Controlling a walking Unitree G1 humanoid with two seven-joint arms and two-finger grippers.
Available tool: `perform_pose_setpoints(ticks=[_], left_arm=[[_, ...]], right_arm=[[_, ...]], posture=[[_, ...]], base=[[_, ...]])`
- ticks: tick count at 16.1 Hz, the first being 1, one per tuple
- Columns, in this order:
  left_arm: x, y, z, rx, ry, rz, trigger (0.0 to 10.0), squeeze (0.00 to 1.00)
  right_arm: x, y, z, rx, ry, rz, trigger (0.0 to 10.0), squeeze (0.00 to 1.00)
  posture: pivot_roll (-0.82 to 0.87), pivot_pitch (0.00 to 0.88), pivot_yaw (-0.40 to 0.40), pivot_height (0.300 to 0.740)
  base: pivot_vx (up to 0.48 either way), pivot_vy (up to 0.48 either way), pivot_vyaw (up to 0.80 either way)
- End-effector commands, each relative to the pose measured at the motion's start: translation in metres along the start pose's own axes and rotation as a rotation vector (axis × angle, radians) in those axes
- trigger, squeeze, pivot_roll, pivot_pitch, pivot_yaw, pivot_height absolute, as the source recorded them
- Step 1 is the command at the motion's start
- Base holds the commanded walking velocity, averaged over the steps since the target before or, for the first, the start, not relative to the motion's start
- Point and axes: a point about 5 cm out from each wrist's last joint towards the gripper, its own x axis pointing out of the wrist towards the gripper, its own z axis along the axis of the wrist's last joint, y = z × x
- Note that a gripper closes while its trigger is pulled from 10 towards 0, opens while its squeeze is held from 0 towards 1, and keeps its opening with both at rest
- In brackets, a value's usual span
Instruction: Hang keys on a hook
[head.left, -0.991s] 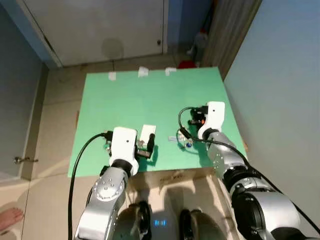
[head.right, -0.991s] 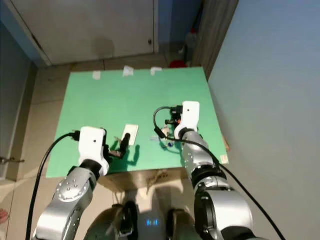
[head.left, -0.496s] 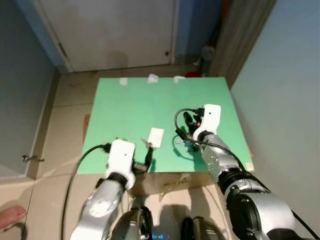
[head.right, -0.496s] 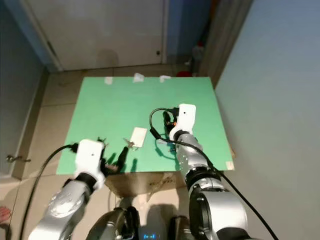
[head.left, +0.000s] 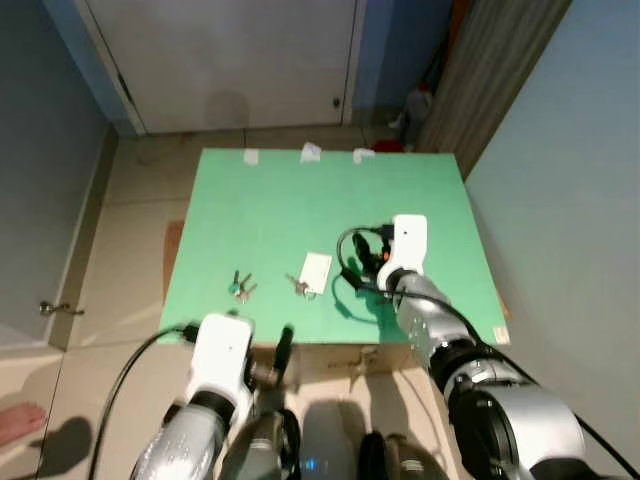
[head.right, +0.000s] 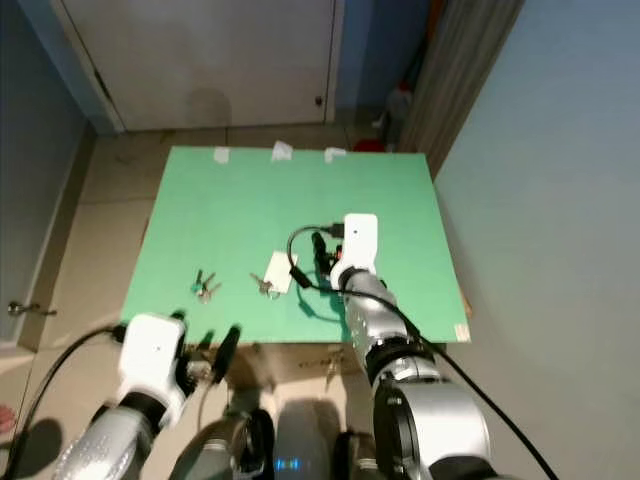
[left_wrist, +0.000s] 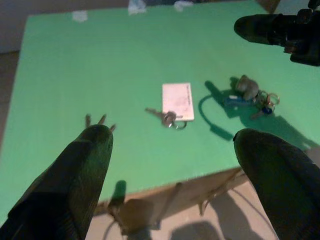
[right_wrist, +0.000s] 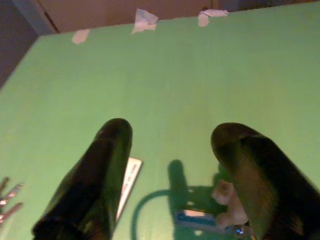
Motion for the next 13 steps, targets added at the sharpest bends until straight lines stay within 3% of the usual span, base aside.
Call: perform_pose_setpoints(ticks=[1,8,9,10,13], left_arm=[[-0.009,-0.003,0.002,-0.003,0.015,-0.002,10.0,0.00],[-0.044,-0.004,0.005,-0.010,0.079,0.037,10.0,0.00],[-0.046,-0.006,0.004,-0.011,0.088,0.034,10.0,0.00],[-0.049,-0.007,0.003,-0.014,0.098,0.033,10.0,0.00],[-0.053,-0.009,0.005,-0.018,0.111,0.032,10.0,0.00]], right_arm=[[-0.001,0.002,-0.005,-0.012,0.023,-0.013,10.0,1.00],[-0.002,0.000,-0.011,-0.045,0.063,-0.126,10.0,1.00],[-0.002,0.000,-0.012,-0.037,0.068,-0.130,9.9,0.23],[-0.003,-0.001,-0.016,-0.032,0.081,-0.152,10.0,0.00],[-0.006,-0.004,-0.022,0.010,0.091,-0.216,10.0,0.00]], posture=[[0.28,0.283,-0.005,0.740],[0.36,0.350,0.041,0.740],[0.37,0.355,0.045,0.740],[0.37,0.365,0.051,0.740],[0.38,0.375,0.057,0.740]], base=[[0.000,0.000,0.00],[0.000,0.000,0.00],[0.000,0.000,0.00],[0.000,0.000,0.00],[0.000,0.000,0.00]])
